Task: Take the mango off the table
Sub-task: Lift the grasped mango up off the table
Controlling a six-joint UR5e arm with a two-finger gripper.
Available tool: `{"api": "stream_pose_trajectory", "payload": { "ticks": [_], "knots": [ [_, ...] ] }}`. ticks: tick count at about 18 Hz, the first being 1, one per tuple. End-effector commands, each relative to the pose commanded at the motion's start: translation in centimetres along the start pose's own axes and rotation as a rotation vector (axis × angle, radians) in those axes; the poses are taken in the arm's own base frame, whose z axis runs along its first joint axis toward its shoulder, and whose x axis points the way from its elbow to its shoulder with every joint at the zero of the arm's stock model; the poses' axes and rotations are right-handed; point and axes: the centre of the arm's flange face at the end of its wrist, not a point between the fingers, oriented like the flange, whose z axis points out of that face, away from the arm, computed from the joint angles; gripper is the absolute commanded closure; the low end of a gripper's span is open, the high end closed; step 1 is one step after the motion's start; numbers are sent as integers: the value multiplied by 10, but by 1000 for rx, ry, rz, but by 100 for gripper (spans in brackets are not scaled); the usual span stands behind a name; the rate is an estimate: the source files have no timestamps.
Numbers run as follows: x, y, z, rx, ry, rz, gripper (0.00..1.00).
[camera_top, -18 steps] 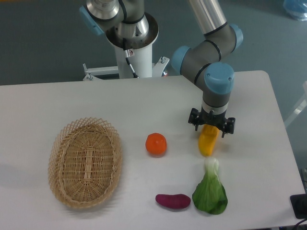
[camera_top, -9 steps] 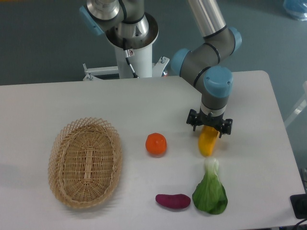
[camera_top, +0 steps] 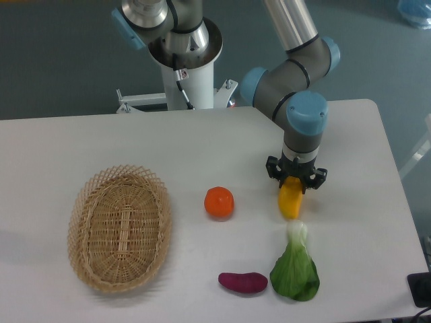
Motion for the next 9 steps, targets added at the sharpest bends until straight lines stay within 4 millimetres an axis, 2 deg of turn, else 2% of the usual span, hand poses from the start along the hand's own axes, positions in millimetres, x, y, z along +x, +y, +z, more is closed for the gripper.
{"api": "stream_pose_trajectory", "payload": {
  "ticks": [4, 8, 9],
  "knots": [
    [-6, -9, -55, 78, -66, 1, 53],
    [-7, -28, -122, 270, -76, -118, 53],
    [-6, -29, -132, 292, -77, -147, 53]
  ]
}}
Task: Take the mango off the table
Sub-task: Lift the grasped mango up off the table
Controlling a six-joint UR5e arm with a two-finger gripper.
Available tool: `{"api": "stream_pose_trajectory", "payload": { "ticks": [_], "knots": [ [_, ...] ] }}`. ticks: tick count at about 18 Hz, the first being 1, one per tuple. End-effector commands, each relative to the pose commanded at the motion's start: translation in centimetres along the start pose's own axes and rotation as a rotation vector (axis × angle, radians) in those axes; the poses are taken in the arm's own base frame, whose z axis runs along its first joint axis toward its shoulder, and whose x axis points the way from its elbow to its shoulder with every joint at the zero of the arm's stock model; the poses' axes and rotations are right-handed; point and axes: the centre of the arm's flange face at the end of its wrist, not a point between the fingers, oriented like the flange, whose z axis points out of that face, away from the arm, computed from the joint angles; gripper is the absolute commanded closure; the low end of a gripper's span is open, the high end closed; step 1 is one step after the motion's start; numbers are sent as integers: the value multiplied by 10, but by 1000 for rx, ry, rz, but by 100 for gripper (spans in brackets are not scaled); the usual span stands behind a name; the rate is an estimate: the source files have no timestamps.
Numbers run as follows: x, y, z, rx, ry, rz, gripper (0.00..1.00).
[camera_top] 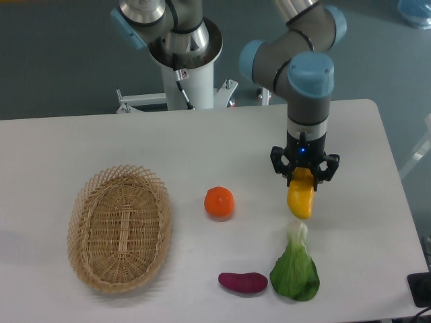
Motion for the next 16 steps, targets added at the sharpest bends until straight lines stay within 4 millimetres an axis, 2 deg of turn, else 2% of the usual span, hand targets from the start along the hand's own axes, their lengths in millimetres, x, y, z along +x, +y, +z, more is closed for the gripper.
{"api": "stream_pose_trajectory", "payload": {
  "ticks": [2, 4, 6, 8, 16],
  "knots": [
    [-2, -15, -25, 66, -7, -101, 53],
    [2, -22, -40, 90, -16, -125, 53],
    [14, -29, -43, 96, -10, -124, 52],
    [20, -34, -55, 113, -17, -142, 52],
    [39, -47, -60, 121, -13, -105, 52]
  ]
}}
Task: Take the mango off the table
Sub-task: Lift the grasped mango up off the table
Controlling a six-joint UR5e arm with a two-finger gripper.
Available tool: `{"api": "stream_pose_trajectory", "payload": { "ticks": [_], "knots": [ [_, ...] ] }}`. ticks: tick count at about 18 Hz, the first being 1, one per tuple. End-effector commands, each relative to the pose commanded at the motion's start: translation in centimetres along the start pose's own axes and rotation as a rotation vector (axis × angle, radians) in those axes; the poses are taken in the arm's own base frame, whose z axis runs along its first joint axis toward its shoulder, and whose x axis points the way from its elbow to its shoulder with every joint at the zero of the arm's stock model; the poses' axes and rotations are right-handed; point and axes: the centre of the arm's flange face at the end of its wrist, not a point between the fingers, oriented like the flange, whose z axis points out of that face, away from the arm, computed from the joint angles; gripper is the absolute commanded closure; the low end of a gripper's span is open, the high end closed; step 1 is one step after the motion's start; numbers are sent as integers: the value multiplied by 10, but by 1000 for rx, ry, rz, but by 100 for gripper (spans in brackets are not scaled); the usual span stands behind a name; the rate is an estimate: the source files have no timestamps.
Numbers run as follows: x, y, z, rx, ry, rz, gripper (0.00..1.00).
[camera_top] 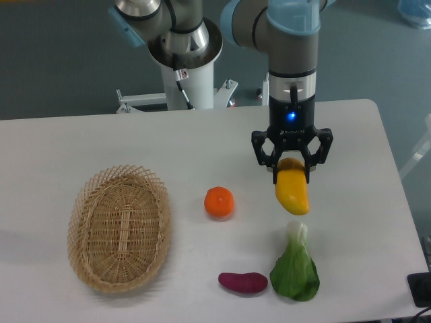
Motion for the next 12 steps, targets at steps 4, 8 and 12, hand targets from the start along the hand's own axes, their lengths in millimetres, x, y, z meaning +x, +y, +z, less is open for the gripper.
{"api": "stream_pose_trajectory", "payload": {
  "ticks": [4, 8, 12],
  "knots": [
    [3, 4, 3, -11, 2, 7, 52],
    [2, 5, 5, -15, 3, 7, 52],
    [3, 5, 6, -15, 5, 7, 52]
  ]
}}
